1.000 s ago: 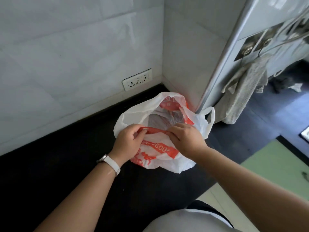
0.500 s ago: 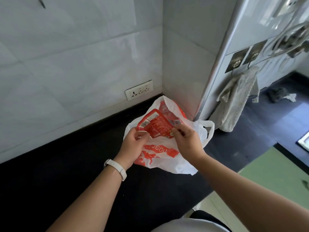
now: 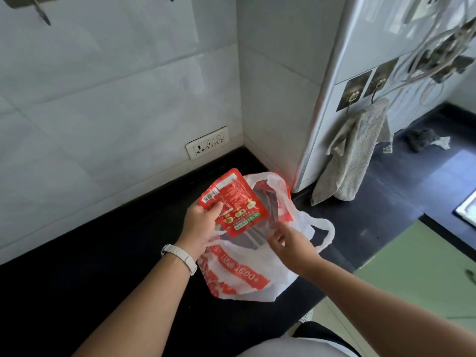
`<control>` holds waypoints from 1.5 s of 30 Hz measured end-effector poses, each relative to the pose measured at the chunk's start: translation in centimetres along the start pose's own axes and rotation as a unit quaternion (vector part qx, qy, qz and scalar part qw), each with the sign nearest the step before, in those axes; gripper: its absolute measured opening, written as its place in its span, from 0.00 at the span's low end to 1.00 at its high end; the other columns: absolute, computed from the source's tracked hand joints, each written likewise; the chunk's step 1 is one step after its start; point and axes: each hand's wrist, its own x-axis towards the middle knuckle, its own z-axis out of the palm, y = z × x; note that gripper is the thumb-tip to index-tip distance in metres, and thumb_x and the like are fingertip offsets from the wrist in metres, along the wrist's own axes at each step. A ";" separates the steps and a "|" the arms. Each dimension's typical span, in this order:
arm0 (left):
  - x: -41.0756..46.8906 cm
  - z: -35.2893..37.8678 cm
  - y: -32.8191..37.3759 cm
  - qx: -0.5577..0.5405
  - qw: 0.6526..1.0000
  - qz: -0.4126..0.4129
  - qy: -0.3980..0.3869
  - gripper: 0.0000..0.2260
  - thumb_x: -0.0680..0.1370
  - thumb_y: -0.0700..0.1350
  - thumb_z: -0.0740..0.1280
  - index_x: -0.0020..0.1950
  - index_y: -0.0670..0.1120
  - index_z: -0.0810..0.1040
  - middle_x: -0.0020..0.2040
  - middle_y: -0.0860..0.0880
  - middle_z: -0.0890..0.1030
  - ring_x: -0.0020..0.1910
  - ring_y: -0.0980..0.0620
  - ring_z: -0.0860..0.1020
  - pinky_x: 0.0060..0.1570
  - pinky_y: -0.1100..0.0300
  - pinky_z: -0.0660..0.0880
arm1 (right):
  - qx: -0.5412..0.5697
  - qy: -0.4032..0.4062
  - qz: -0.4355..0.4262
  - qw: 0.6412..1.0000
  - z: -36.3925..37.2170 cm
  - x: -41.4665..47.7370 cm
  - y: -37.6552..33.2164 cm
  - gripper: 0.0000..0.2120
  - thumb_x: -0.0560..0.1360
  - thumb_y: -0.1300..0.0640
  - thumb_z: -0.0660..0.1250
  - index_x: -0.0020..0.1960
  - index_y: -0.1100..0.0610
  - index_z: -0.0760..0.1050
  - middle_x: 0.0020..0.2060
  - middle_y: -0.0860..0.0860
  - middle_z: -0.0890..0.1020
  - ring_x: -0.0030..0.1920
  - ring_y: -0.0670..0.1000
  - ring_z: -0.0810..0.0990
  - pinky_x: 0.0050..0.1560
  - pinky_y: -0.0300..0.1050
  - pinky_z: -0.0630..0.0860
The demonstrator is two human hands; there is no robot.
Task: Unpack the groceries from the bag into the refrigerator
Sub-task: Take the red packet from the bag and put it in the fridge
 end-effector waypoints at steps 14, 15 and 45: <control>-2.7 0.9 -0.6 -0.078 0.995 -0.058 0.021 0.07 0.82 0.49 0.65 0.57 0.50 0.80 0.49 0.49 0.87 0.47 0.49 0.86 0.48 0.49 0.81 | -0.208 -0.101 -0.092 0.969 2.3 -2.1 1.8 0.27 0.79 0.39 0.57 0.74 0.49 0.63 0.73 0.48 0.67 0.73 0.52 0.65 0.72 0.49 0.62; -3.0 1.0 -0.5 -0.083 0.994 -0.062 0.022 0.07 0.82 0.49 0.65 0.58 0.50 0.80 0.49 0.49 0.87 0.47 0.49 0.86 0.49 0.48 0.81 | -0.172 -0.083 -0.089 0.978 1.7 -1.9 0.9 0.25 0.79 0.40 0.59 0.73 0.49 0.65 0.71 0.47 0.69 0.70 0.51 0.69 0.69 0.48 0.67; -16.1 11.5 1.5 -0.225 0.943 -0.050 0.242 0.12 0.82 0.47 0.64 0.64 0.45 0.78 0.57 0.41 0.84 0.55 0.39 0.83 0.60 0.38 0.77 | 0.196 -0.224 -0.155 0.942 -8.3 -2.8 -4.8 0.21 0.78 0.54 0.68 0.69 0.46 0.65 0.55 0.42 0.76 0.51 0.41 0.80 0.45 0.34 0.79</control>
